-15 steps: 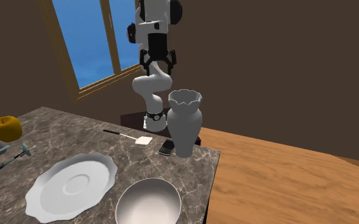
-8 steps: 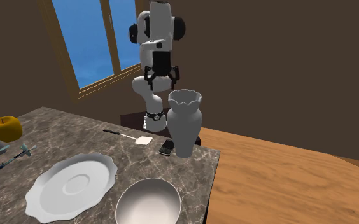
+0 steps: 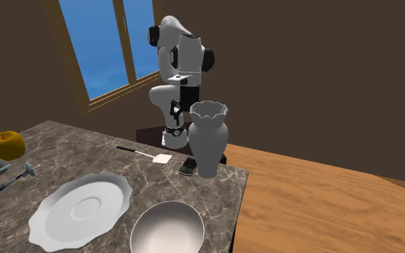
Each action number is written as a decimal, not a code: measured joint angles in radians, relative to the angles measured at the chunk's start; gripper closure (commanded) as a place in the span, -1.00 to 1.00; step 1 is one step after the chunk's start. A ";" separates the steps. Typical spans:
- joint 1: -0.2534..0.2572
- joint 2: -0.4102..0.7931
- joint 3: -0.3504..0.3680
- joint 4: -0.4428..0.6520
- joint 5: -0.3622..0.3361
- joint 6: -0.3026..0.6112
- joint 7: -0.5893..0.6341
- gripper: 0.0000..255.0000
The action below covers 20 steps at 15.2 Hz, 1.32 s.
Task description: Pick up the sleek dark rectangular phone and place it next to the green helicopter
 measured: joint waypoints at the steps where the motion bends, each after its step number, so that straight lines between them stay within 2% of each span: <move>1: -0.009 0.022 0.011 -0.021 0.002 0.041 0.029 -1.00; 4: -0.028 0.072 0.059 -0.086 0.015 0.153 0.131 -1.00; 8: -0.070 0.201 0.137 -0.129 0.017 0.319 0.281 -1.00; 16: -0.113 0.328 0.177 -0.163 -0.014 0.482 0.344 -1.00; 20: -0.123 0.353 0.181 -0.165 -0.023 0.510 0.348 -1.00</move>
